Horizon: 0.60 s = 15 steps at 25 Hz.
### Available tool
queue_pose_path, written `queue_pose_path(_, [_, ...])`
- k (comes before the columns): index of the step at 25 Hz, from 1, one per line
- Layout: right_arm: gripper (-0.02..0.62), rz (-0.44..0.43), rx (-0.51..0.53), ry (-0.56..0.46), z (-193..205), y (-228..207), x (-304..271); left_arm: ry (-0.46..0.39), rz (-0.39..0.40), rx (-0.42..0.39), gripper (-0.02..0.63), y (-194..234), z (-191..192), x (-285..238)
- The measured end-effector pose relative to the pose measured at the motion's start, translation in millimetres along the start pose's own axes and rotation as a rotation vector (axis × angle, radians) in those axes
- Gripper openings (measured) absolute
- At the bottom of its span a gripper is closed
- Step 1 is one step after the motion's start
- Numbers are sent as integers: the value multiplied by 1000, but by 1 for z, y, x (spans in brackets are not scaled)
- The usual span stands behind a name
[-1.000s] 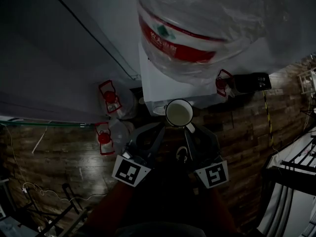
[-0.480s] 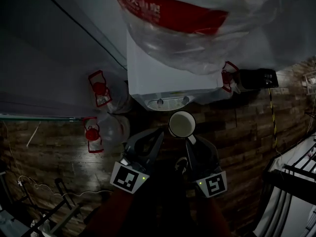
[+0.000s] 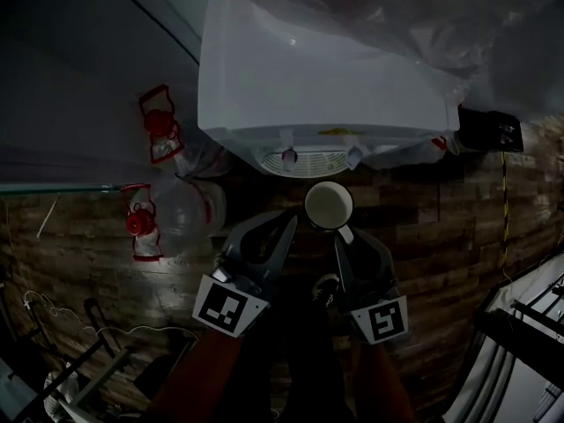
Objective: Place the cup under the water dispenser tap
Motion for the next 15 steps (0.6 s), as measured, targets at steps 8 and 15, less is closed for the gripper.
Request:
queue_pose_path(8, [66,-14,-18,-25,56,-36,-38,15,-22,-9,8,15,60,-22])
queue_pose_path(15, [66,-58,10,-65,90,-68,-74,-2,-23,-4,8,28,106,-53])
Point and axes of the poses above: the fingertips, and each gripper's own axes: x backward along the fingers, y to its left, z out of its underside, the point moved 10 cm from there along x, backward along the fingers, and after that the axes turned 14 degrees about -x, right-handed, at the moved point
